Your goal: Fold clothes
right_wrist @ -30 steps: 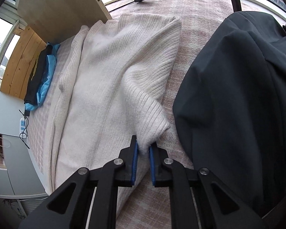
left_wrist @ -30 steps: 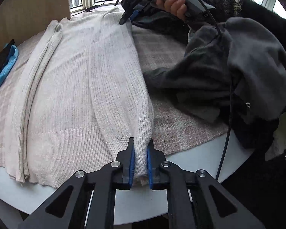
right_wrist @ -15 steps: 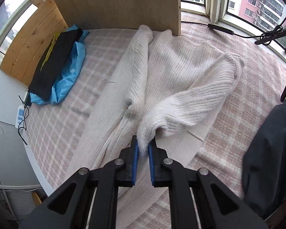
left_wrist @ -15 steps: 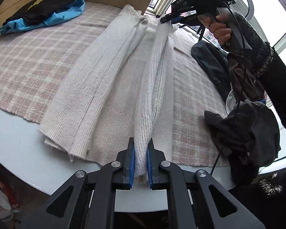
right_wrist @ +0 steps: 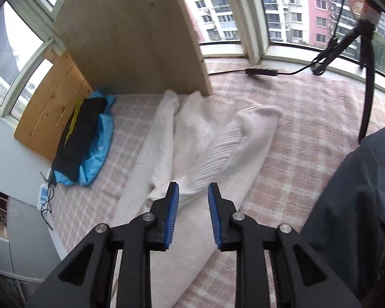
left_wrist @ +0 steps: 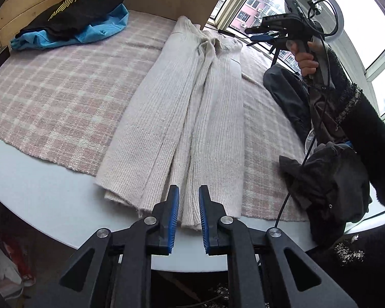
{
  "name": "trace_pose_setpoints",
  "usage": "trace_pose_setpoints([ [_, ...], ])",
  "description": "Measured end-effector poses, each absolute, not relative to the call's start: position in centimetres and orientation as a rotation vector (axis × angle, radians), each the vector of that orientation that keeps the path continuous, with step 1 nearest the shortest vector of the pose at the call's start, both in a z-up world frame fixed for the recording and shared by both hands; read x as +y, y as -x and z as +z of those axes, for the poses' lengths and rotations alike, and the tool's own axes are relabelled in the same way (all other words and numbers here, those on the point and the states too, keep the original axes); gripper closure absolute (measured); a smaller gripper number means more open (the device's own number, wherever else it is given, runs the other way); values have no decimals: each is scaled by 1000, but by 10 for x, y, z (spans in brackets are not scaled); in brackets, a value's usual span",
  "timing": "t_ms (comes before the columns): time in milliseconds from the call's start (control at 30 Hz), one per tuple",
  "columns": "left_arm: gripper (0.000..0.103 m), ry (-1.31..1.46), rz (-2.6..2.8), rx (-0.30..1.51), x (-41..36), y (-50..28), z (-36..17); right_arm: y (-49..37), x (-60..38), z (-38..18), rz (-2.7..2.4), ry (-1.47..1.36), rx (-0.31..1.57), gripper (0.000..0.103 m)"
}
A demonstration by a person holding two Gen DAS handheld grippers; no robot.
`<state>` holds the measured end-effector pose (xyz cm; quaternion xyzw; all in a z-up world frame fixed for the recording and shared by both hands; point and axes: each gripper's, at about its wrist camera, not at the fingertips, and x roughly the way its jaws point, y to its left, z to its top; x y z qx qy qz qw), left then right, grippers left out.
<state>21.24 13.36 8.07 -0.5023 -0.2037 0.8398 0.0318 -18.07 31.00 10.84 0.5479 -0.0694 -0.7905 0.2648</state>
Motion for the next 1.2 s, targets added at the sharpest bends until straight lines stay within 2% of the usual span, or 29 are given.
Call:
trace_pose_setpoints([
  [167, 90, 1512, 2599, -542, 135, -202, 99, 224, 332, 94, -2229, -1533, -220, 80],
  [267, 90, 1527, 2590, -486, 141, -192, 98, 226, 296, 73, -2163, -1549, -107, 80],
  [533, 89, 1516, 2643, -471, 111, -200, 127, 190, 257, 75, -2110, -1507, 58, 78],
  [733, 83, 1454, 2770, -368, 62, -205, 168, 162, 228, 76, -2065, -1471, 178, 78],
  [833, 81, 1441, 2763, -312, 42, -193, 168, 149, 216, 75, -2050, -1461, 221, 78],
  [967, 79, 1445, 2622, -259, 30, -167, 139, 132, 221, 70, -2108, -1527, 134, 78],
  [1067, 79, 1489, 2525, -125, 26, -154, 104, 116, 229, 70, -2160, -1565, 44, 78],
  [1200, 79, 1533, 2371, -45, 15, -147, 61, 33, 291, 87, -2368, -1540, -184, 78],
])
